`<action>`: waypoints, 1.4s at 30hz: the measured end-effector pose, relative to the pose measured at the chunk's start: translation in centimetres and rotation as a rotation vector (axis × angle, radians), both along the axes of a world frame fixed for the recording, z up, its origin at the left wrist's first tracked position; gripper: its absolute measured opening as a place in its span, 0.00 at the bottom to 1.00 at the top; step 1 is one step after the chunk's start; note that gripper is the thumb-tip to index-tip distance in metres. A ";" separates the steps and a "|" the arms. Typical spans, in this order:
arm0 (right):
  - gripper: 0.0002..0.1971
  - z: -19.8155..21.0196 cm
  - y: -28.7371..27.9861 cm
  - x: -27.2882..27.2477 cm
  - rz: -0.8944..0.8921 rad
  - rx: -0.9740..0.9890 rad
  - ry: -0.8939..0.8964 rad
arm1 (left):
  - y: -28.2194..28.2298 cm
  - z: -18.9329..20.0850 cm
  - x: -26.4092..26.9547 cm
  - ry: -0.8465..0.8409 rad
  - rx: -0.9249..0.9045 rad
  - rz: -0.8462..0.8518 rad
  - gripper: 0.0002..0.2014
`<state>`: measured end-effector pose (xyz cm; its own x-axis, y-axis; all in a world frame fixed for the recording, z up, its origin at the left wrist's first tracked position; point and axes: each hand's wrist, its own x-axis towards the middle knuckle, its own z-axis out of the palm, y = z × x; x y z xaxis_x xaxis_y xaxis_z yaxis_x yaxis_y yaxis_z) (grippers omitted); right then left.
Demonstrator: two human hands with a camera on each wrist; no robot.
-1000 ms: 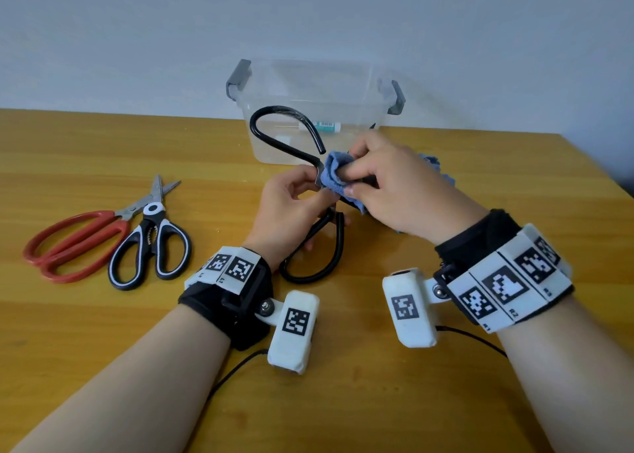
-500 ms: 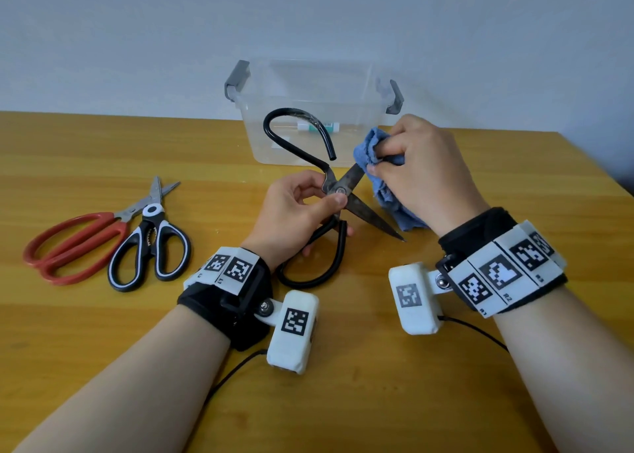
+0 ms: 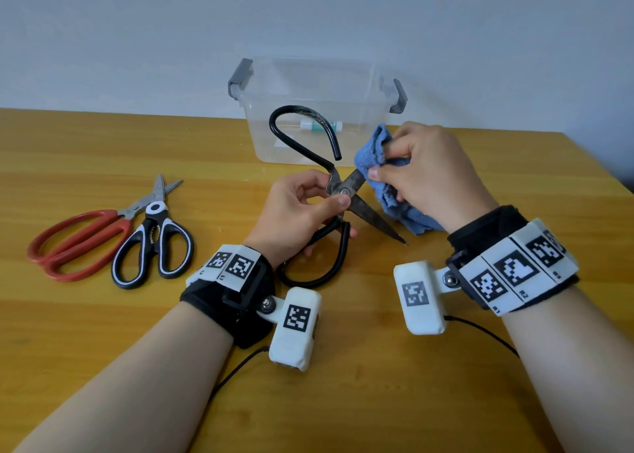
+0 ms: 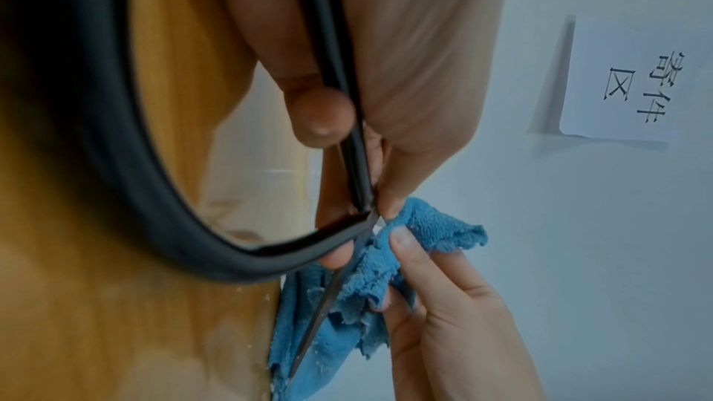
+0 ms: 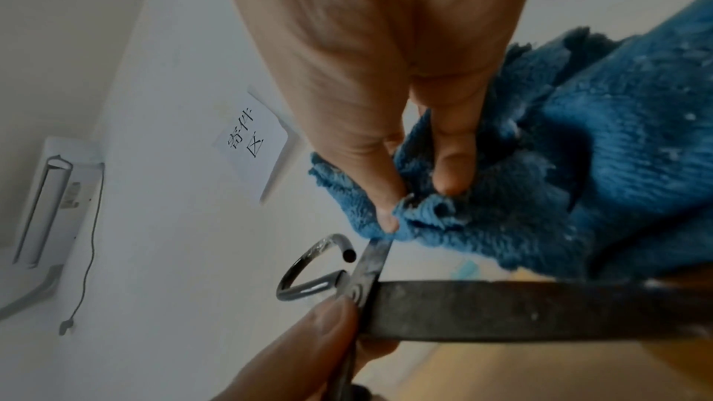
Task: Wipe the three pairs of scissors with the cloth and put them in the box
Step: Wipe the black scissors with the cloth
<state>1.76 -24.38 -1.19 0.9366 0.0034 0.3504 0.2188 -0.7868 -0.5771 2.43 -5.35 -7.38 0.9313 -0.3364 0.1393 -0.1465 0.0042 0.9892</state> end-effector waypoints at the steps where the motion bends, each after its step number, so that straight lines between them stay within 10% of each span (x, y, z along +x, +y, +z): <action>1: 0.03 -0.1 -0.2 0.1 -0.035 -0.024 -0.035 | 0.0 0.0 0.0 0.000 0.003 -0.003 0.13; 9: 0.05 0.0 1.5 -0.4 0.140 -0.133 0.076 | -0.2 0.2 0.0 0.011 0.036 0.030 0.08; 25: 0.07 0.2 -2.9 0.6 -0.230 -0.085 -0.147 | -0.1 0.2 -0.2 0.017 0.031 -0.005 0.08; 34: 0.08 0.8 1.3 -0.9 0.230 -0.234 0.097 | -0.3 0.1 0.1 0.007 0.037 0.031 0.08; 42: 0.07 -0.6 -0.1 0.3 0.029 -0.080 -0.027 | 0.0 0.1 -0.1 0.015 0.014 -0.009 0.09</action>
